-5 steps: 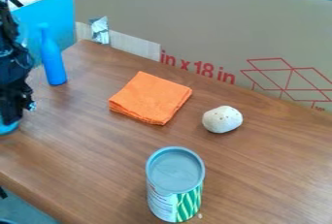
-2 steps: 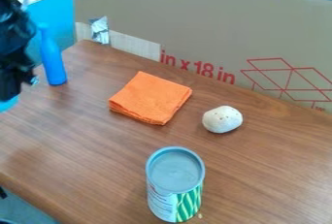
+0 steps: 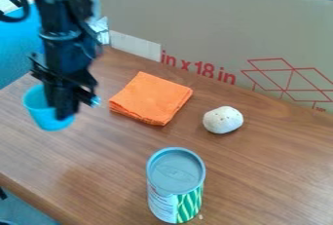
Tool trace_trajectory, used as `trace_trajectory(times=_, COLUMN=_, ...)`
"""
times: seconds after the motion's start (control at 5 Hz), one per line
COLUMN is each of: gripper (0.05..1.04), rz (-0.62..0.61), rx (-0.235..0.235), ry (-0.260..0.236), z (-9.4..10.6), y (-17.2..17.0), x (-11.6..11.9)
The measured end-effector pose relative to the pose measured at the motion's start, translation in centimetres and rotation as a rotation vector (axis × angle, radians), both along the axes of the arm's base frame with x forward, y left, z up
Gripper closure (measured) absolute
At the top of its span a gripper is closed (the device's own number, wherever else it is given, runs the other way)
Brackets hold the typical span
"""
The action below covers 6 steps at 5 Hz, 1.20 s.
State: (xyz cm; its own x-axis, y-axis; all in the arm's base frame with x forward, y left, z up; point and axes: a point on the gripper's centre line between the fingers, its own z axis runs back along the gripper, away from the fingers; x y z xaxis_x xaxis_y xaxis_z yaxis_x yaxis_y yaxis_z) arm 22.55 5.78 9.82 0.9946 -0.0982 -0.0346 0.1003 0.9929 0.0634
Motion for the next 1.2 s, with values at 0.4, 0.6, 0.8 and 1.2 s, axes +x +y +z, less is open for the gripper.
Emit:
trace_trajectory(times=0.4, gripper=0.986, rz=-0.085, rx=-0.024, ry=0.017, z=-2.5, y=-3.9, x=0.0)
trace_trajectory(times=0.6, gripper=0.986, rz=-0.086, rx=-0.056, ry=0.036, z=-4.0, y=-3.8, x=0.2)
trace_trajectory(times=0.8, gripper=0.986, rz=-0.082, rx=-0.078, ry=0.031, z=-5.2, y=-3.5, x=0.3)
trace_trajectory(times=1.2, gripper=0.956, rz=-0.087, rx=-0.078, ry=0.028, z=-5.8, y=-3.5, x=0.7)
